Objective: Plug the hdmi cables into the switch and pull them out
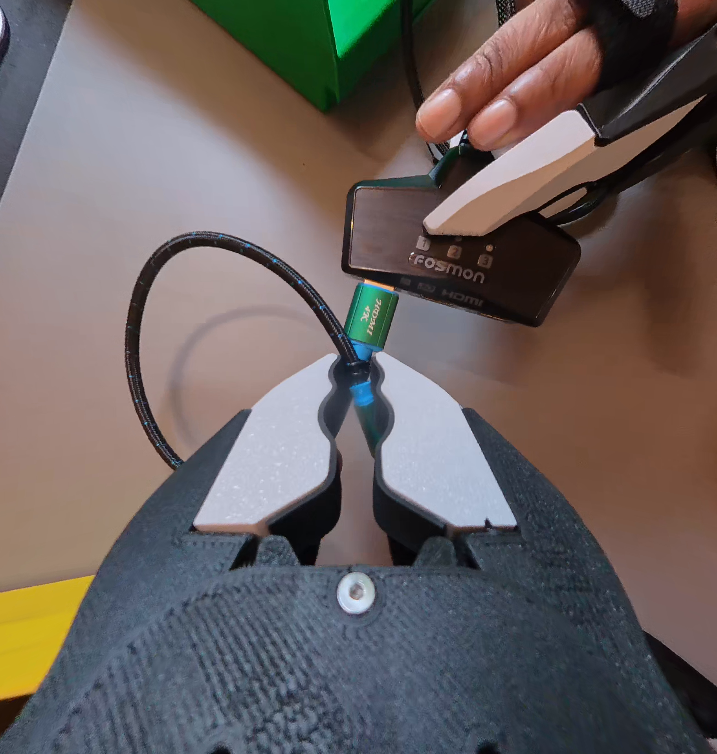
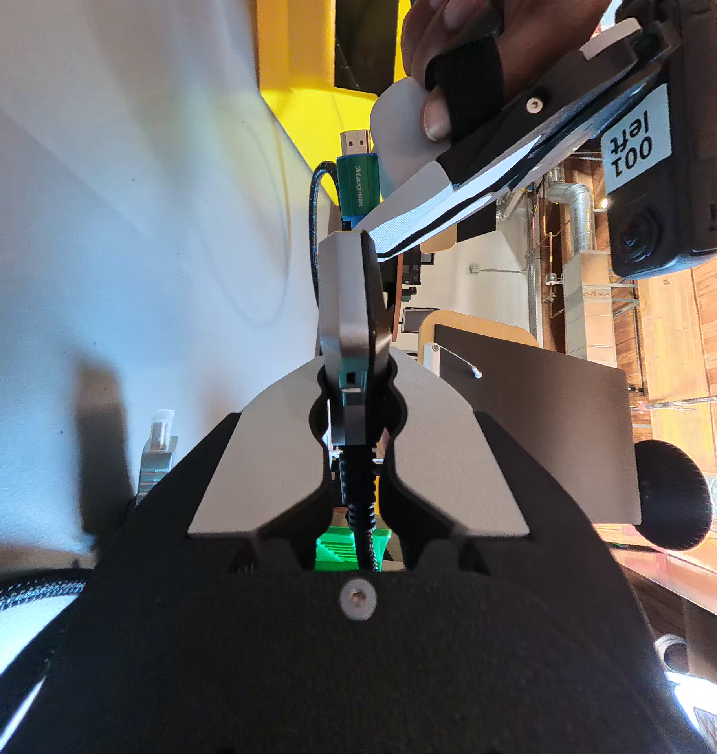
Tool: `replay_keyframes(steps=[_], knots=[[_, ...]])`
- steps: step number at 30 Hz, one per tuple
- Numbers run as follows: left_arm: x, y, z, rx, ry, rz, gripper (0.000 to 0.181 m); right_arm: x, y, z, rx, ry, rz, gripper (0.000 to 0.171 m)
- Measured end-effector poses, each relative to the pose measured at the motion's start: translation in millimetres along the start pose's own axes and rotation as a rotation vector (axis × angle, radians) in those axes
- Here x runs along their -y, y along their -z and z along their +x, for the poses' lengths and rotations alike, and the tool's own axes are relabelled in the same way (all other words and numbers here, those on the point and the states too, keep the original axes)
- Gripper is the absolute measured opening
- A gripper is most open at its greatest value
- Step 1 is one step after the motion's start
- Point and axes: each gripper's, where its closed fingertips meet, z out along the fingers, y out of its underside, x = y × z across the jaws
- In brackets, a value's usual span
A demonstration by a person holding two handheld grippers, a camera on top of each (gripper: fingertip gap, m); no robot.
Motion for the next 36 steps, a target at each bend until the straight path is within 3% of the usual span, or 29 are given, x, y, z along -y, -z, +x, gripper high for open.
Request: replay_keyframes(steps=[4, 7, 11, 15, 19, 24, 28, 29, 31, 32, 36], knots=[[6, 3, -5, 0.041, -0.023, 0.036, 0.012, -7, -2, 5, -0.032, -0.01, -0.032, 0.022], [23, 24, -6, 0.068, -0.065, 0.15, 0.017, -16, -3, 21, -0.07, -0.063, -0.076, 0.022], [49, 105, -19, 0.199, -0.082, 0.437, 0.021, -35, 5, 44, -0.127, -0.157, -0.118, 0.023], [28, 177, -46, 0.358, -0.024, 0.59, 0.027, -49, 17, 89, -0.245, -0.278, -0.142, 0.023], [-38, 189, -101, 0.59, 0.101, 0.391, 0.027, -57, 34, 130, -0.339, -0.37, -0.14, 0.022], [-117, 138, -102, 0.463, 0.248, -0.053, 0.032, -63, 47, 149, -0.382, -0.391, -0.139, 0.022], [-179, 104, -110, 0.457, 0.297, -0.421, 0.041, -67, 50, 151, -0.391, -0.393, -0.144, 0.022], [-183, 96, -114, 0.449, 0.301, -0.436, 0.04, -68, 50, 150, -0.391, -0.388, -0.146, 0.022], [-180, 83, -112, 0.394, 0.287, -0.415, 0.016, -67, 50, 150, -0.393, -0.372, -0.148, 0.022], [-174, 84, -111, 0.392, 0.261, -0.394, 0.013, -67, 51, 151, -0.394, -0.367, -0.15, 0.022], [-118, 120, -104, 0.428, 0.202, -0.09, 0.011, -70, 56, 156, -0.408, -0.377, -0.153, 0.022]])
